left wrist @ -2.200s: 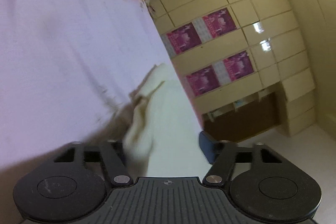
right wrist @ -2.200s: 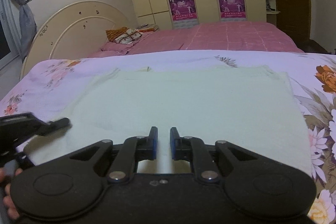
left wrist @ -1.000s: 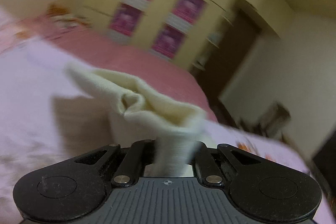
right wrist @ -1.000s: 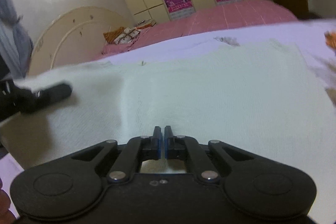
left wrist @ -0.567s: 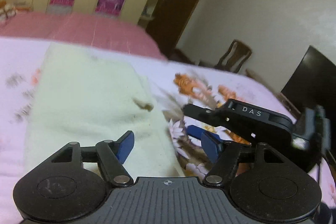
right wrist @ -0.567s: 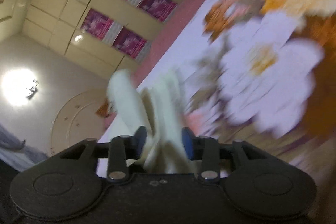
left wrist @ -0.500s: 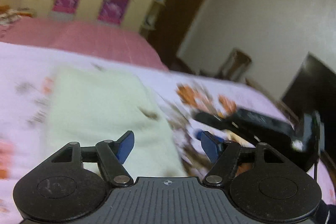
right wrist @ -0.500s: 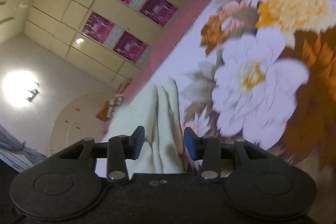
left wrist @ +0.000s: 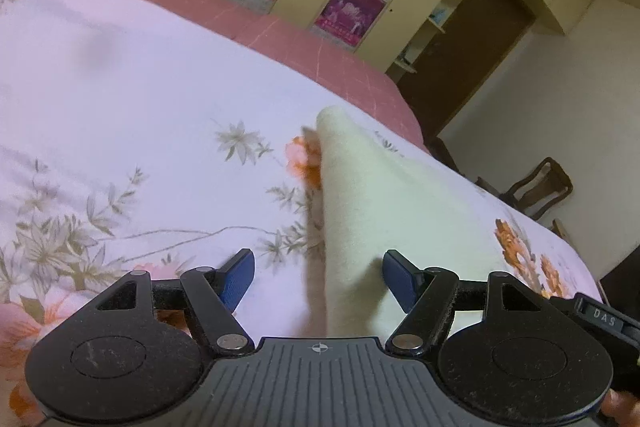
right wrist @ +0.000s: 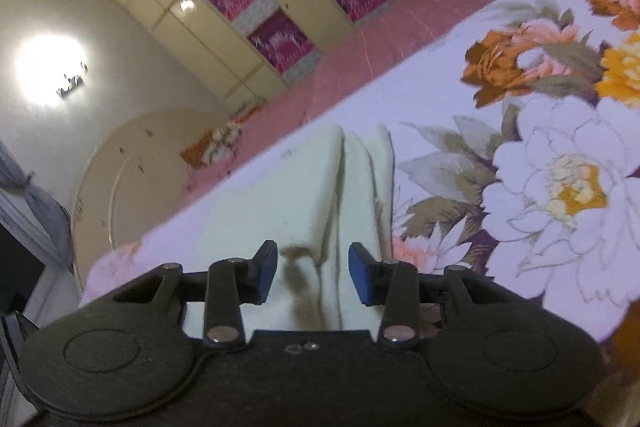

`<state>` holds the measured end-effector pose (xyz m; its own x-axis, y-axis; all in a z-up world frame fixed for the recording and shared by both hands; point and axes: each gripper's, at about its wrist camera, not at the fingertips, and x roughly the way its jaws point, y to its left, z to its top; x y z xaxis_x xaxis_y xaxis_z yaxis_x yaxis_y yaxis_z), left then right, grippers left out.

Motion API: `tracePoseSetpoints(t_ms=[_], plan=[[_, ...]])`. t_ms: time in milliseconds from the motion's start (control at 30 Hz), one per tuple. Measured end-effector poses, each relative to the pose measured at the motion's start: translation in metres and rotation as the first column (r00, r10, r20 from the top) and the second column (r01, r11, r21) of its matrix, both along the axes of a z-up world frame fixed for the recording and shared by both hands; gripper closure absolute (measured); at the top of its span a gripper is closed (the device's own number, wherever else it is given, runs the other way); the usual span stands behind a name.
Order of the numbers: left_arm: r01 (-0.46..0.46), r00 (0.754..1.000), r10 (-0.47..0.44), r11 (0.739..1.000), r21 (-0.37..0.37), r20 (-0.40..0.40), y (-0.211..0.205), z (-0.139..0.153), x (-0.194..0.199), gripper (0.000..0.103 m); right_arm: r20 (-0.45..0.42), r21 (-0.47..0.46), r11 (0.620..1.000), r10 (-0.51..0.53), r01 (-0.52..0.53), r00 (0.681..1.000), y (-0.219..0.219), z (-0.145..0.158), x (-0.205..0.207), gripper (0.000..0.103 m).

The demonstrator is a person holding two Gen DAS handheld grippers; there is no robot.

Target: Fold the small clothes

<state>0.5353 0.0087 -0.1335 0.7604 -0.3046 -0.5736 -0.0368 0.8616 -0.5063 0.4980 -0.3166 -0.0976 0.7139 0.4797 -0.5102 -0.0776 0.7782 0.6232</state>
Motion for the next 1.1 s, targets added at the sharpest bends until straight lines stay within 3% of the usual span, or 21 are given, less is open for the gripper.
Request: tracePoseSetpoints(t_ms=[167, 400, 500, 600, 767, 1100], plan=[[0.006, 1.000, -0.006, 1.000, -0.002, 0.006, 0.005, -0.005, 0.003, 0.033, 0.006, 0.023, 0.998, 0.062, -0.062, 0.998, 0.008, 0.002, -0.002, 0.062], [0.030, 1.000, -0.030, 0.999, 0.020, -0.010, 0.009, -0.007, 0.012, 0.033, -0.013, 0.018, 0.999, 0.044, -0.044, 0.999, 0.017, -0.001, 0.013, 0.065], [0.032, 0.999, -0.031, 0.999, 0.020, -0.018, 0.006, -0.002, 0.016, 0.033, -0.010, -0.095, 0.994, 0.060, -0.060, 0.998, 0.032, 0.004, 0.013, 0.083], [0.045, 0.999, -0.045, 0.999, 0.012, -0.014, 0.002, 0.002, 0.013, 0.033, 0.055, -0.187, 0.980, 0.077, -0.065, 0.996, 0.042, 0.020, 0.000, 0.087], [0.118, 0.993, -0.118, 0.993, 0.008, -0.022, -0.013, 0.005, 0.010, 0.033, 0.081, -0.160, 0.986, 0.063, -0.049, 0.995, 0.029, 0.029, -0.019, 0.087], [0.189, 0.982, -0.187, 0.981, 0.052, -0.038, -0.029, 0.008, 0.007, 0.033, 0.030, -0.126, 0.992, 0.002, 0.001, 1.000, 0.009, 0.006, -0.015, 0.088]])
